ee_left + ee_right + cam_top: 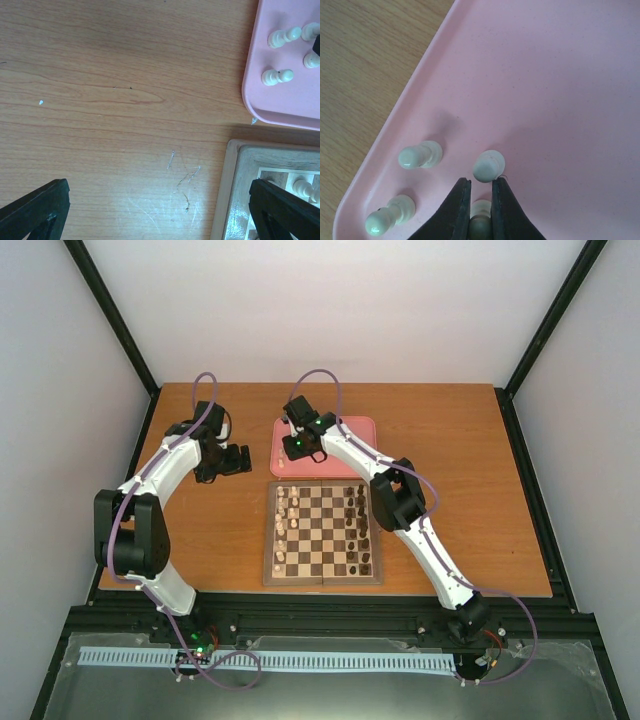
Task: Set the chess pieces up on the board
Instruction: Pick up the chess piece from the storage box, then place the chess piece on the chessboard.
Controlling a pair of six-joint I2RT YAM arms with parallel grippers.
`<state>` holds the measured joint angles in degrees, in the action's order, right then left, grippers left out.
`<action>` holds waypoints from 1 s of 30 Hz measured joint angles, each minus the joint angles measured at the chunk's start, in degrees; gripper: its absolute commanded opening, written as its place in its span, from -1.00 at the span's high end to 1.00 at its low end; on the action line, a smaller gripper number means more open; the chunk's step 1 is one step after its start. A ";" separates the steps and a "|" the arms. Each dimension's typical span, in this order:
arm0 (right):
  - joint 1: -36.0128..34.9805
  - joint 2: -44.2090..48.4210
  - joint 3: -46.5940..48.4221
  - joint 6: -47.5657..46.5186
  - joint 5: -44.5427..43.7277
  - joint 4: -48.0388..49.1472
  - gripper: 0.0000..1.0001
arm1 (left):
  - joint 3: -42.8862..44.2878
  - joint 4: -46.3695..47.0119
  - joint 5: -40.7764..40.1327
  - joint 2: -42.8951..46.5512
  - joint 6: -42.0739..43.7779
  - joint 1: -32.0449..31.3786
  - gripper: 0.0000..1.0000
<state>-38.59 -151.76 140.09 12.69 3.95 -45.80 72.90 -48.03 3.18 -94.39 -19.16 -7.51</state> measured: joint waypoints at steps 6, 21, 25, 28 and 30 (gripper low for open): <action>0.00 1.79 -0.13 -0.70 -1.11 -1.81 0.94 | 0.00 -0.02 0.02 0.00 0.00 0.00 -0.99; -4.44 37.68 -30.71 -0.74 -1.77 -0.28 0.94 | 0.00 0.02 -0.09 0.83 0.00 0.00 -0.99; -10.84 45.20 -44.50 0.50 -1.64 1.53 0.94 | 0.00 0.02 -0.24 1.60 0.00 0.00 -0.99; -14.73 47.93 -51.65 1.07 -1.14 3.32 0.94 | 0.00 0.04 -0.24 1.81 0.00 0.00 -0.99; -16.28 49.05 -55.76 1.36 -0.90 5.09 0.94 | 0.00 0.02 -0.26 1.81 0.00 0.00 -0.99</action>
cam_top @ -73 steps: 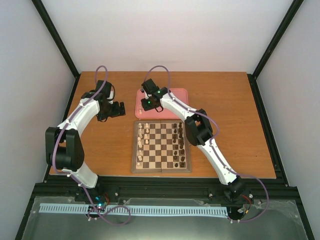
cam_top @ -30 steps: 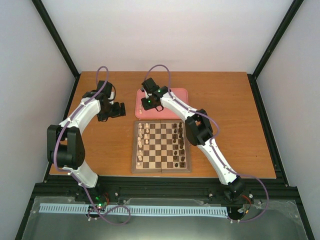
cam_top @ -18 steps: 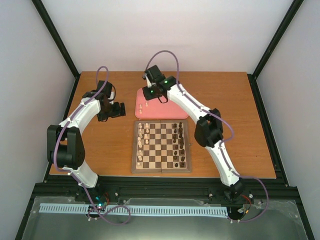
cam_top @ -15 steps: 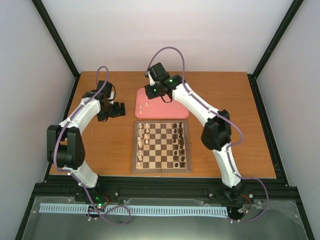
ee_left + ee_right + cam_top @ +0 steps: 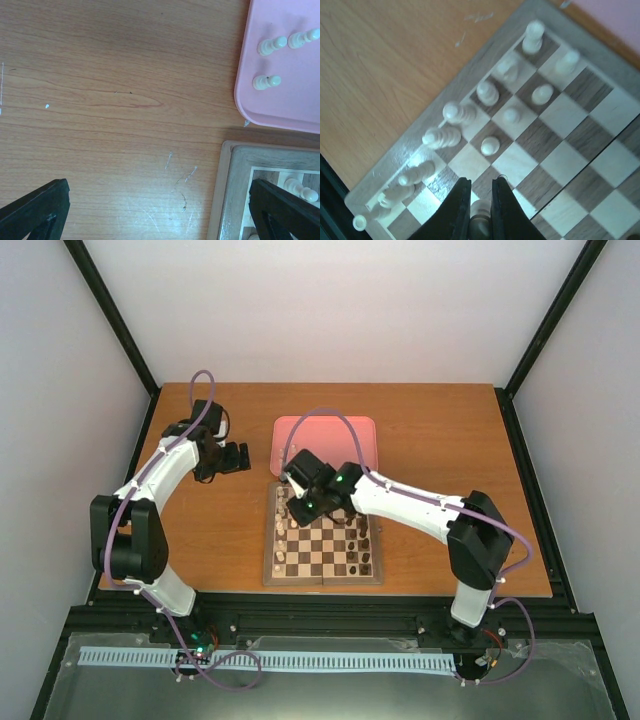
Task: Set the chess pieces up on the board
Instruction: Place the chess piece on the chessboard.
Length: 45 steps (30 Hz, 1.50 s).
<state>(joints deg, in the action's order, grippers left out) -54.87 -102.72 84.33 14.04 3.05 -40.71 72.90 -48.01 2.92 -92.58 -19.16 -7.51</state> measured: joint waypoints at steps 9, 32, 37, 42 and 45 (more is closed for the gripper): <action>-2.47 0.87 -10.01 0.55 0.24 8.57 0.94 | 0.00 0.02 -0.11 0.00 0.00 0.00 -1.00; -3.78 -3.76 -11.15 -0.15 2.34 17.05 0.92 | -0.46 0.13 -1.01 0.11 0.00 0.00 -0.99; -3.78 -4.39 -12.24 -0.57 2.34 17.42 0.91 | -0.46 0.15 -1.03 0.11 0.00 0.00 -0.99; -3.78 -4.39 -12.52 -0.81 2.32 17.68 0.83 | -0.46 0.15 -1.05 0.09 0.00 0.00 -0.99; -3.78 -4.39 -12.52 -0.94 2.23 17.86 0.81 | -0.46 0.15 -1.07 0.09 0.00 0.00 -0.99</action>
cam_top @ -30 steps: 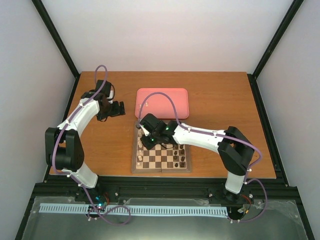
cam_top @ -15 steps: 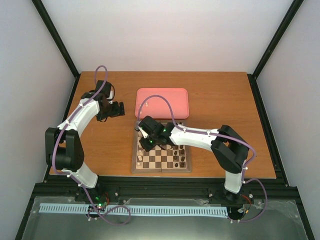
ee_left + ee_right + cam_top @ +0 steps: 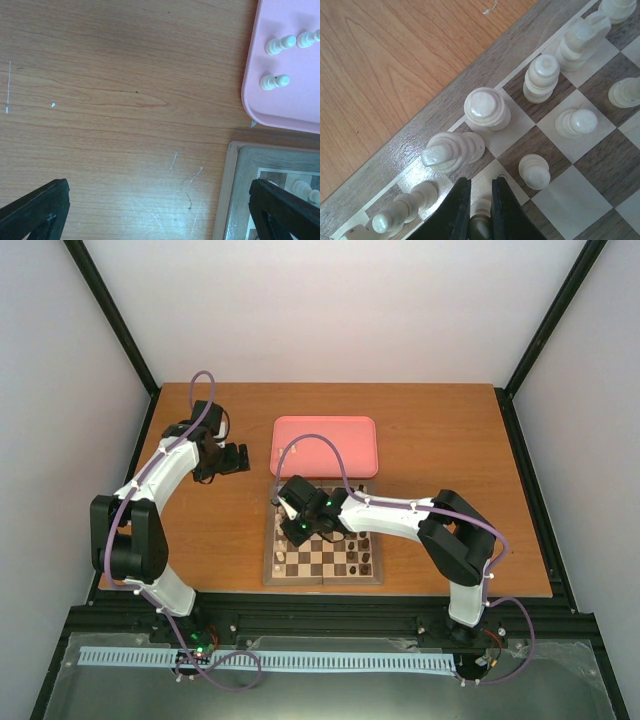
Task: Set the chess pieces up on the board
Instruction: Place the chess piece on the chessboard.
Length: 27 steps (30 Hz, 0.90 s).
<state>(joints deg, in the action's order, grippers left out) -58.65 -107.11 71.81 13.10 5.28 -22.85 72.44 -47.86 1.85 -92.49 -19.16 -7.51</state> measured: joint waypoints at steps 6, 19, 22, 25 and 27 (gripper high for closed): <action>0.00 0.00 -0.31 -0.11 -0.39 0.26 0.76 | 0.00 0.00 0.00 0.02 0.00 0.00 -0.99; 0.00 -0.94 -0.63 -0.37 -1.22 1.33 0.54 | 0.00 -0.02 -0.09 0.00 0.02 0.00 -0.99; 0.00 -0.96 -0.63 -0.48 -1.51 1.31 0.44 | 0.00 0.00 -0.09 0.00 0.02 0.00 -0.99; 0.00 -0.96 -0.61 -0.79 -1.68 1.27 0.33 | 0.00 -0.02 -0.09 0.00 0.02 0.00 -0.99; 0.00 -0.96 -0.57 -1.11 -1.77 1.20 0.28 | 0.00 -0.02 -0.11 0.00 0.02 0.00 -0.99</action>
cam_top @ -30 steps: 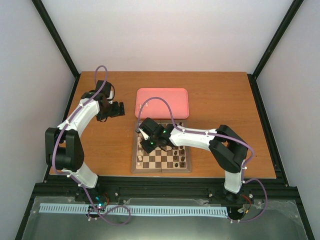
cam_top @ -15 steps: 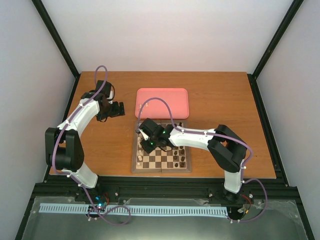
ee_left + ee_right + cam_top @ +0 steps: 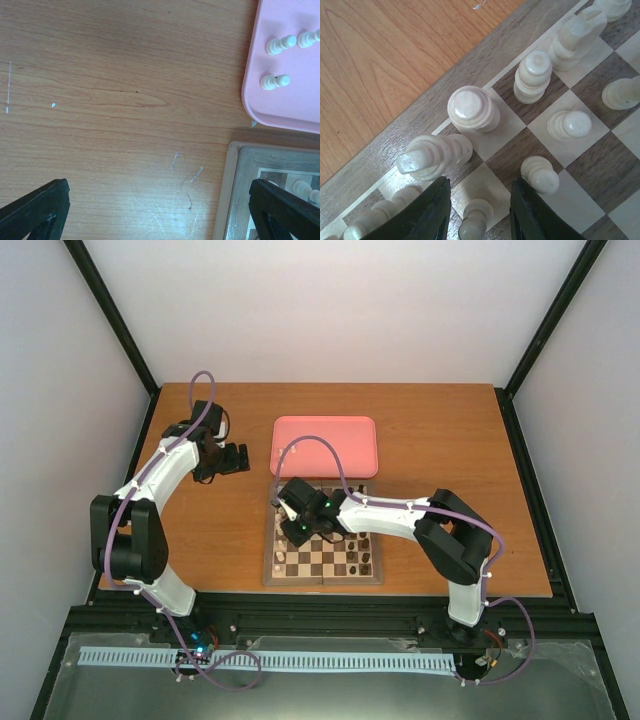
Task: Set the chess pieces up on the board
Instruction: Place the chess piece on the chessboard.
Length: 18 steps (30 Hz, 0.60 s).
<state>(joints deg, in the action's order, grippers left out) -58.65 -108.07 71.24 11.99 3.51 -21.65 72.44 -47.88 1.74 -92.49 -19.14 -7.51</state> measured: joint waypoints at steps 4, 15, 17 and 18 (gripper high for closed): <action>0.00 0.02 1.01 -0.61 -0.17 -1.31 0.24 | 0.00 0.00 0.00 0.00 0.02 0.00 -0.99; 0.00 2.97 6.58 -1.51 -3.28 -8.59 0.15 | 0.00 0.00 0.02 0.00 0.04 0.00 -0.99; 0.00 4.39 7.80 -1.64 -4.39 -10.01 0.14 | 0.00 0.00 0.04 0.00 0.04 0.00 -1.00; 0.13 4.94 8.79 -1.68 -4.94 -10.84 0.14 | 0.00 0.00 0.04 0.00 0.04 0.00 -1.00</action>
<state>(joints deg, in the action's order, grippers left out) -58.52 -103.13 80.03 10.31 -1.43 -32.49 72.44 -47.88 1.78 -92.49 -19.09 -7.51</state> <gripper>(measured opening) 0.428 0.997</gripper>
